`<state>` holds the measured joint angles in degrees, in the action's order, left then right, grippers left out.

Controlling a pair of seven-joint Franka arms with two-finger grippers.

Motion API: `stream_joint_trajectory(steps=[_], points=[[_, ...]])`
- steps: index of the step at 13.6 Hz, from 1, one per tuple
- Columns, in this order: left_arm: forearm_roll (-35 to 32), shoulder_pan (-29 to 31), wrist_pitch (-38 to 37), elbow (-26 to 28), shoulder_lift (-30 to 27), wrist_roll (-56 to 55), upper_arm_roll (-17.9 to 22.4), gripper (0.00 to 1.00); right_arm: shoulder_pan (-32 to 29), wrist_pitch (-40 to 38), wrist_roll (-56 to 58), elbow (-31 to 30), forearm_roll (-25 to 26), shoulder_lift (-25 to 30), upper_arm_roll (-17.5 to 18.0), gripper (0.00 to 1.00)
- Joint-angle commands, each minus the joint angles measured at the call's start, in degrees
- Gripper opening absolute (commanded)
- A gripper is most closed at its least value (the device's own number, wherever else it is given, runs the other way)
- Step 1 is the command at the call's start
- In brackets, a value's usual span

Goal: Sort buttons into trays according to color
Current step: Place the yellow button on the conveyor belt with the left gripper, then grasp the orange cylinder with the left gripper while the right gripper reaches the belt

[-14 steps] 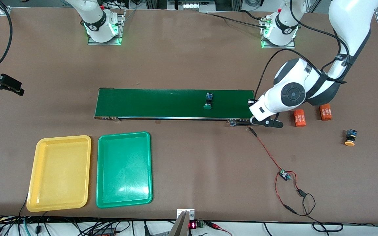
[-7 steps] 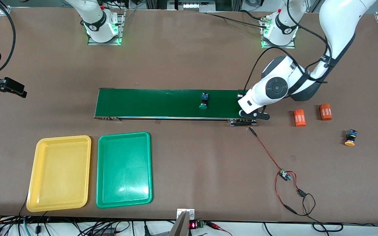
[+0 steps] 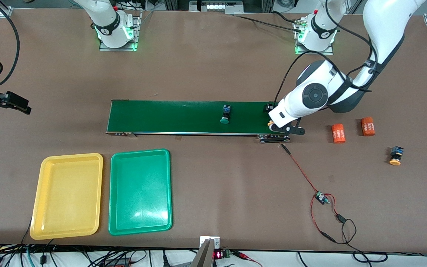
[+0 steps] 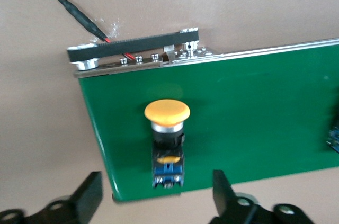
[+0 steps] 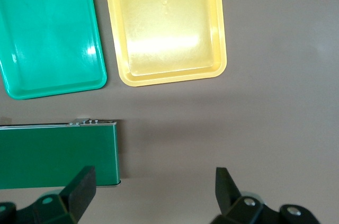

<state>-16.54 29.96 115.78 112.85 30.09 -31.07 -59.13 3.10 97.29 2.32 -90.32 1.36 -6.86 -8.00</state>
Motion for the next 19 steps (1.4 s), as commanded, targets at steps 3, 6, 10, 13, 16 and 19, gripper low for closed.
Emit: stream_joint_trajectory(steps=[3,6,10,13,16,19], points=[[0.1,7.5,-8.6,-5.3,-0.7,4.4,-1.3,1.00,-1.9,0.1,-0.4,1.0,-0.6,-1.1,0.3,1.00],[-4.4,12.5,-8.4,-5.3,-0.3,12.4,0.7,1.00,-2.6,0.9,-0.4,1.0,-3.0,-2.8,0.4,1.00],[-13.6,13.0,-7.8,-4.3,2.9,16.2,7.1,1.00,-1.8,1.6,-0.5,0.7,-3.2,-4.7,1.0,1.00],[-17.1,13.0,-2.9,-1.9,3.8,16.2,10.5,0.98,2.2,1.1,-0.5,0.7,-3.2,-5.6,1.1,1.00],[-21.3,13.5,-0.7,-1.1,5.8,16.2,12.1,0.95,9.0,0.4,-8.6,0.7,-3.1,-8.3,1.1,1.00],[-21.5,16.2,3.5,0.8,8.8,16.3,12.6,0.94,15.3,1.1,-13.1,0.8,-3.2,-11.1,1.1,1.00]])
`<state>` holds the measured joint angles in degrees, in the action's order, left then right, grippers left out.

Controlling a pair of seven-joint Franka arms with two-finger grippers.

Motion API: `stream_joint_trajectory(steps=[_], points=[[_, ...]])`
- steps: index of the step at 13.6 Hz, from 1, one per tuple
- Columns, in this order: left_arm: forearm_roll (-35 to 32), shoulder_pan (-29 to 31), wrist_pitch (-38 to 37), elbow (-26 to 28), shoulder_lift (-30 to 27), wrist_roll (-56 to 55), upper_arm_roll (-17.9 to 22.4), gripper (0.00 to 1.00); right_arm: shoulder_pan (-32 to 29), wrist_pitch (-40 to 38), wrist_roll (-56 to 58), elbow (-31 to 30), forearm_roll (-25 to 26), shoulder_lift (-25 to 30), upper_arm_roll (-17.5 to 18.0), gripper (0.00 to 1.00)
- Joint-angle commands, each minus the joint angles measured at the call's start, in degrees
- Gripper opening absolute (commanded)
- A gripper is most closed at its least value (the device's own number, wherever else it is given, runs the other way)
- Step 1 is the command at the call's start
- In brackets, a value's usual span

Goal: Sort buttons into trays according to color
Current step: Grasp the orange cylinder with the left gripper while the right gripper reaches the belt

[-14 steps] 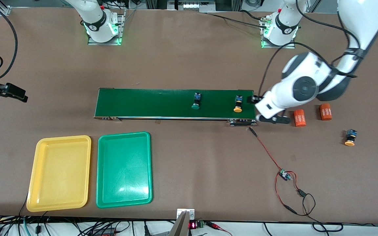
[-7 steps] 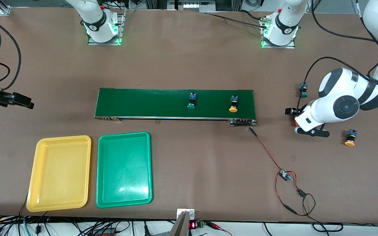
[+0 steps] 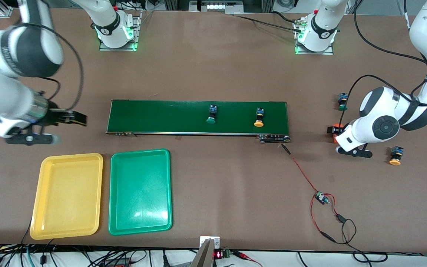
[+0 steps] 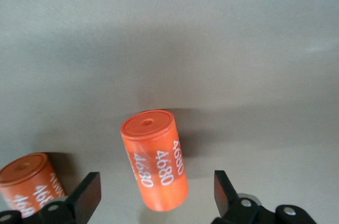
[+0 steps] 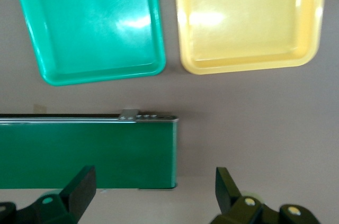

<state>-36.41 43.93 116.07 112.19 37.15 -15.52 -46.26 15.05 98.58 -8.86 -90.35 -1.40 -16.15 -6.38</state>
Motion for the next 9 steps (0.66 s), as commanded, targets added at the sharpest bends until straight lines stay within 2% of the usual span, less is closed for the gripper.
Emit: stream_joint_trajectory(steps=[1,2,5,6,9], points=[[-2.3,2.5,4.2,1.7,2.1,0.8,0.5,0.77,4.8,-0.1,-2.0,0.8,-0.5,-2.7,-0.5,1.00],[-2.8,2.3,4.2,1.7,2.2,0.8,0.6,0.54,6.2,0.0,-2.1,0.9,-0.7,-3.4,-0.4,1.00],[-2.8,2.4,4.3,1.5,2.5,0.8,0.6,0.27,9.0,0.0,-5.2,0.6,-6.5,-4.8,-0.5,1.00],[-2.8,2.4,4.2,1.4,2.5,0.8,0.6,0.21,10.7,0.1,-6.7,0.5,-6.6,-5.0,-0.5,1.00],[-2.8,2.4,3.6,0.4,1.1,5.6,-0.1,0.19,15.4,5.1,-15.3,-2.8,-6.6,-5.6,-0.6,1.00]])
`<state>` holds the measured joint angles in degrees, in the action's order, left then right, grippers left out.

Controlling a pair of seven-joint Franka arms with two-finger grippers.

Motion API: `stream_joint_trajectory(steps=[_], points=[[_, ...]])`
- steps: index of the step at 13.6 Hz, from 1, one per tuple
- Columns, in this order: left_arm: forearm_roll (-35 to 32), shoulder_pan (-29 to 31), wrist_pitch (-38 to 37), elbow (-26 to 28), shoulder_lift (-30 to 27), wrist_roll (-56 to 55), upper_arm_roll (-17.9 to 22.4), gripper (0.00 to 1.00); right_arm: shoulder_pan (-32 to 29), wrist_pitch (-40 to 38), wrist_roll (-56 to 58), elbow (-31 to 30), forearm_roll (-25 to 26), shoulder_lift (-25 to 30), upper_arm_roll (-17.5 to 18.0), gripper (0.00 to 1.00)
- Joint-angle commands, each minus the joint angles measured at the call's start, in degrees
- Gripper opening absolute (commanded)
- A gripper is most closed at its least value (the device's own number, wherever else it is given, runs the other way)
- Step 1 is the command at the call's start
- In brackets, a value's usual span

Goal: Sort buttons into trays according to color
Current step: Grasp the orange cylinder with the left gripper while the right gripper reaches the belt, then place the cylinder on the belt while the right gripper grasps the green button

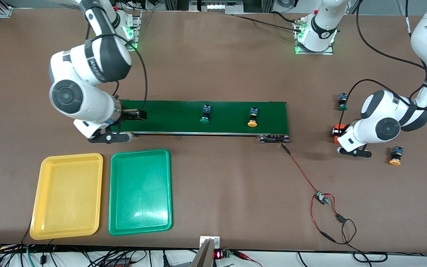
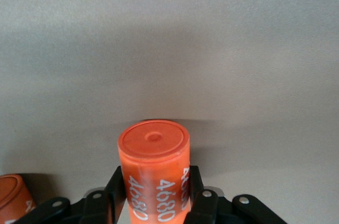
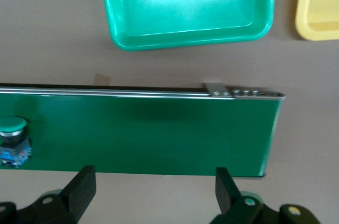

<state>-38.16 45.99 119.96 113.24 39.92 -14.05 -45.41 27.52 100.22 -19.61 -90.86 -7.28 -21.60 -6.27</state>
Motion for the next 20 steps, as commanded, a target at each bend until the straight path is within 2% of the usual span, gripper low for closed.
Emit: stream_joint_trajectory(steps=[1,3,5,7,10,12,16,20], points=[[-1.0,0.2,-0.3,-1.5,-1.9,6.6,-1.3,0.19,3.9,5.8,-6.7,-3.4,-0.7,-0.4,-0.6,1.00],[-1.0,1.0,-1.9,-1.6,-2.3,12.3,-4.5,0.18,6.6,9.6,-12.2,-5.5,-0.7,-1.2,-0.6,1.00],[-1.0,2.2,-6.4,-1.6,-2.4,19.8,-10.3,0.18,8.7,11.5,-15.4,-5.9,-0.7,-2.6,-0.6,1.00],[-0.6,1.5,-17.6,-1.8,-2.2,27.3,-17.4,0.18,10.9,13.0,-18.1,-5.9,-0.7,-3.7,-0.6,1.00],[-0.2,0.9,-19.3,-1.8,-2.0,28.6,-21.5,0.16,13.3,14.5,-20.7,-5.9,-0.7,-4.9,-0.6,1.00],[-0.2,0.1,-19.2,-1.2,-1.4,30.8,-25.8,0.15,13.8,15.3,-21.1,-5.8,-0.9,-5.6,-0.6,1.00],[0.0,-2.3,-15.7,-1.2,-0.2,39.0,-26.9,0.15,16.2,18.6,-24.4,-5.7,-0.9,-8.8,-0.6,1.00],[-0.2,-8.1,-13.2,-1.0,0.7,40.2,-26.4,0.15,17.0,18.8,-24.5,-5.7,-0.9,-10.1,-0.6,1.00]])
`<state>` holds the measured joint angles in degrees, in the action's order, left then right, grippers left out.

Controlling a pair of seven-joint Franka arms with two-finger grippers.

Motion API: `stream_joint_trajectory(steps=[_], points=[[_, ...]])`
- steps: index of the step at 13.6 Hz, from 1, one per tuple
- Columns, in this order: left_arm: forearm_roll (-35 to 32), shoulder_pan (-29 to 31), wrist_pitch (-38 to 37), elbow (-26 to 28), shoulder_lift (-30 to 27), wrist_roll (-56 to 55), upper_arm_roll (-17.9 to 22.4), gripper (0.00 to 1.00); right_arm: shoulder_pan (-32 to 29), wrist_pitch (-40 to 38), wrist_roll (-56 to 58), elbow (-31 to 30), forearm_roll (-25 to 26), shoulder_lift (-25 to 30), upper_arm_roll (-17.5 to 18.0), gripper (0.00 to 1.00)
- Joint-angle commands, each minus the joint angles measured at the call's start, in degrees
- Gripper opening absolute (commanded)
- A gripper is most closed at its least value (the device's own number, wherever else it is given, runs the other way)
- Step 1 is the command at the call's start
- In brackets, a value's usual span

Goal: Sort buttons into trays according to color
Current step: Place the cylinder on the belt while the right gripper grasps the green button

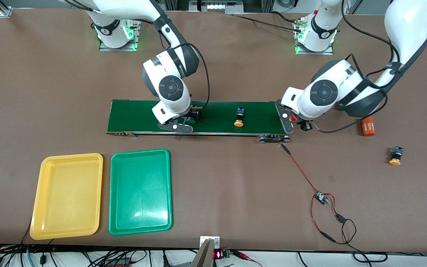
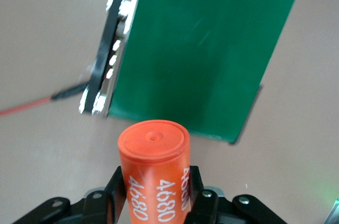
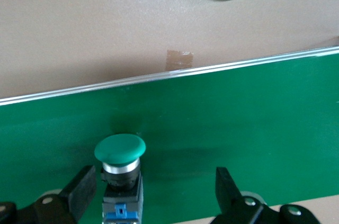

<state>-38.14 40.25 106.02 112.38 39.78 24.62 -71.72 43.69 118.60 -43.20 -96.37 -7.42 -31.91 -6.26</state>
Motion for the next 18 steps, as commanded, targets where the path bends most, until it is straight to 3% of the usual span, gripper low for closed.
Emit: stream_joint_trajectory(steps=[1,7,8,9,10,12,14,18], points=[[-0.5,-4.3,1.1,-0.1,0.9,1.5,0.6,0.15,0.8,0.4,-0.8,-0.2,-0.8,0.2,-0.6,1.00],[-1.1,-12.4,4.3,0.0,1.0,1.4,6.9,0.16,1.2,0.2,-0.5,-0.4,-0.7,-1.0,-0.6,0.83],[-1.1,-12.5,4.3,0.0,1.0,1.4,6.9,0.17,1.4,-0.1,-0.5,-0.5,-0.7,-1.2,-0.6,0.68],[-1.1,-12.7,4.3,0.1,1.1,1.4,7.5,0.18,1.4,-0.3,-0.4,-0.8,-0.7,-1.4,-0.6,0.60],[-1.1,-13.4,4.3,0.1,1.2,1.4,8.4,0.23,1.5,-0.2,-0.2,-1.4,-0.7,-1.4,-0.6,0.51],[-1.1,-14.0,4.1,-0.2,1.0,1.5,8.6,1.00,1.2,-0.2,-0.4,-1.4,-0.7,-1.3,-0.6,0.21],[-1.1,-14.0,4.1,-0.7,0.7,1.3,8.4,1.00,0.6,-0.3,-0.3,-0.8,-0.8,-0.4,-0.8,0.00],[0.0,-13.0,2.5,-2.3,-0.8,-0.9,6.2,1.00,-0.1,-4.1,-1.0,4.3,-0.7,1.7,-1.6,0.00]])
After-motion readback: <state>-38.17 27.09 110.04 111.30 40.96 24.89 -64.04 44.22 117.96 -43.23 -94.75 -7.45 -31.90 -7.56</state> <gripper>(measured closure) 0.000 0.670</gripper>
